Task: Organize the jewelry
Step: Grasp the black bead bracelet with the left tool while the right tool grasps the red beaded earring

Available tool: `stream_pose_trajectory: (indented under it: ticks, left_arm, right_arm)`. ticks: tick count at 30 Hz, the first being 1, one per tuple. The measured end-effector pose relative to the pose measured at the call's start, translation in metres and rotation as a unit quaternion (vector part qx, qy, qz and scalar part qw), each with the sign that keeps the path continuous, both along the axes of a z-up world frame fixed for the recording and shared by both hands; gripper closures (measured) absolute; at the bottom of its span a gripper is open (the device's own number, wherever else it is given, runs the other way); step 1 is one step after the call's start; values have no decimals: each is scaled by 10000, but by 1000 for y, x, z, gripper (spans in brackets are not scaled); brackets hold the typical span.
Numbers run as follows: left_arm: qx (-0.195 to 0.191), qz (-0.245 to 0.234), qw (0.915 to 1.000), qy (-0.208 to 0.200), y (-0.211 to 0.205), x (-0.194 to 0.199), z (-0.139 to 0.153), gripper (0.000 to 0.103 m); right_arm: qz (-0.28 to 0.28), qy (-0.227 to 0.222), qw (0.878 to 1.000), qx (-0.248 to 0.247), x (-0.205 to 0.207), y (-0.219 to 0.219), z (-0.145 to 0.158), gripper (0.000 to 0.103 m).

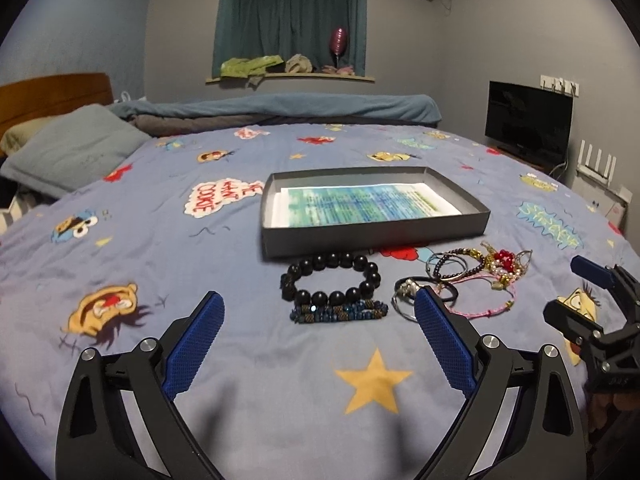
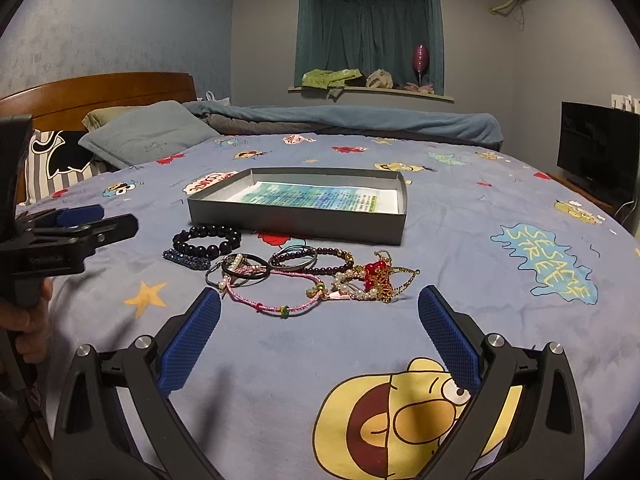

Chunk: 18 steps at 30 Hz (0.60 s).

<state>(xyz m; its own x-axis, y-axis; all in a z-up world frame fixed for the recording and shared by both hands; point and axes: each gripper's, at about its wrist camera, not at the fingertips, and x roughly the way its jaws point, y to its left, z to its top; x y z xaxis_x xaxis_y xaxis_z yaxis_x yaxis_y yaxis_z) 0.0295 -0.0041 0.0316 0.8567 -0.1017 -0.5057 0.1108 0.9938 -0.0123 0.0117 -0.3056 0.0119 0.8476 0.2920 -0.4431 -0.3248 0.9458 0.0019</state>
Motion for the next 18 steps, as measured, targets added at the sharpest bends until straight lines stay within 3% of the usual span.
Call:
stream_pose_trajectory:
  ticks: [4,12,18]
  left_arm:
    - [6,-40,9997,257,-3,14,-3,33]
    - [110,-282,9988,394,-11,29,-11,40]
    - [77,-412,9976,545,-11,39,-17,52]
  right_arm:
    - [25,49,10000,65,1,-3,-1,5]
    - [-41,233,9995,190,11,-8,-2,6]
    - [-88,345,9992,201,18,-10,-4,18]
